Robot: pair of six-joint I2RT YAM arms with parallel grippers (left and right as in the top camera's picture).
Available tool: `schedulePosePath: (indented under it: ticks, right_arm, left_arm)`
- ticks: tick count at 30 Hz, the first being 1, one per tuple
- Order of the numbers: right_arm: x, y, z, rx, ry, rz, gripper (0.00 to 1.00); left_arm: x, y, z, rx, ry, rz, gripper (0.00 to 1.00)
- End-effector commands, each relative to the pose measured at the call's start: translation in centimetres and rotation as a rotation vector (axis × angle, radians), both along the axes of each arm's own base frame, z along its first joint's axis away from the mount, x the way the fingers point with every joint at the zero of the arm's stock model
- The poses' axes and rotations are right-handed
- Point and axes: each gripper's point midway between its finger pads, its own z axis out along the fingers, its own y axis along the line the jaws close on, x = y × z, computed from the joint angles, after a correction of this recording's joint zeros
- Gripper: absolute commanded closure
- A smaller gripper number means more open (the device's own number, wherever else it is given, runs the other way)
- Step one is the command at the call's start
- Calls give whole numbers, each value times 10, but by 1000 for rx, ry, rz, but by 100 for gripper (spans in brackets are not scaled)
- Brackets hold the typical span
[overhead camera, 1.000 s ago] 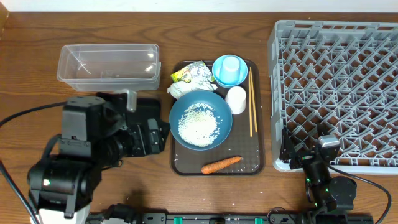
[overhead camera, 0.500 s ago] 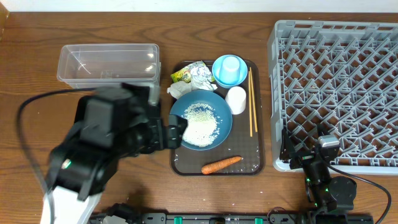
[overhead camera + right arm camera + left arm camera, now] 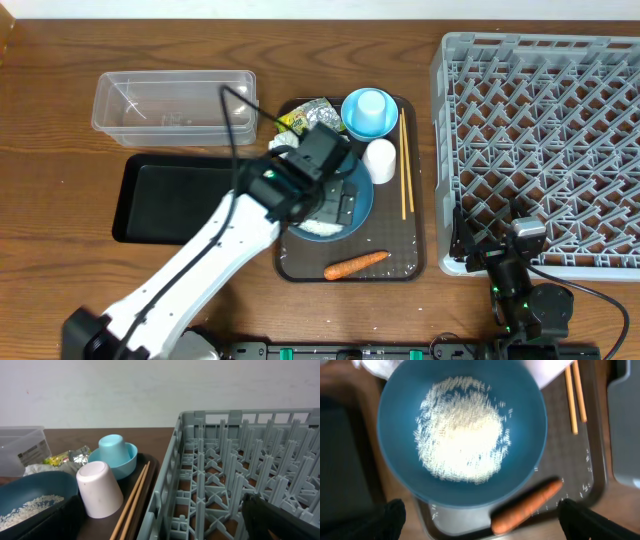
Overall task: Sort waste into correct bins and load items into the dishwasher rack
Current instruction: 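Move the left gripper over the blue bowl's right rim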
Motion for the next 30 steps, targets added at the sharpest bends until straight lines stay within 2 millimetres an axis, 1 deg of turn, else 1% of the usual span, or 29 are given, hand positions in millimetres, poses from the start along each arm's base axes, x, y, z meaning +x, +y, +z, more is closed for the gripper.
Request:
schedulePosePath:
  ticks: [1, 4, 7, 9, 14, 17, 25, 27, 30]
  right_arm:
    - [0, -2, -1, -6, 3, -8, 1]
    - [0, -2, -1, -6, 3, -8, 1]
    - [0, -2, -1, -6, 3, -8, 1]
    - [0, -2, -1, -6, 3, -8, 1]
    - [0, -2, -1, -6, 3, -8, 1]
    - [0, -2, -1, -6, 3, -8, 1]
    - [0, -2, -1, -6, 3, -8, 1]
    - [0, -2, -1, -6, 3, -8, 1]
    - [0, -2, -1, -6, 3, -8, 1]
  left_arm:
    - [14, -7, -13, 7, 3, 62, 1]
    - [18, -26, -24, -63, 43, 82, 2]
    - [20, -49, -33, -137, 78, 15, 2]
    - [18, -59, -44, -150, 108, -22, 2]
    - [14, -63, -71, -92, 148, -42, 2]
    - [14, -63, -80, -37, 130, -47, 2]
    - [15, -62, -82, 132, -18, -58, 2]
    - [17, -60, -85, 149, -26, -39, 0]
    - [17, -61, -90, 152, -17, -26, 4]
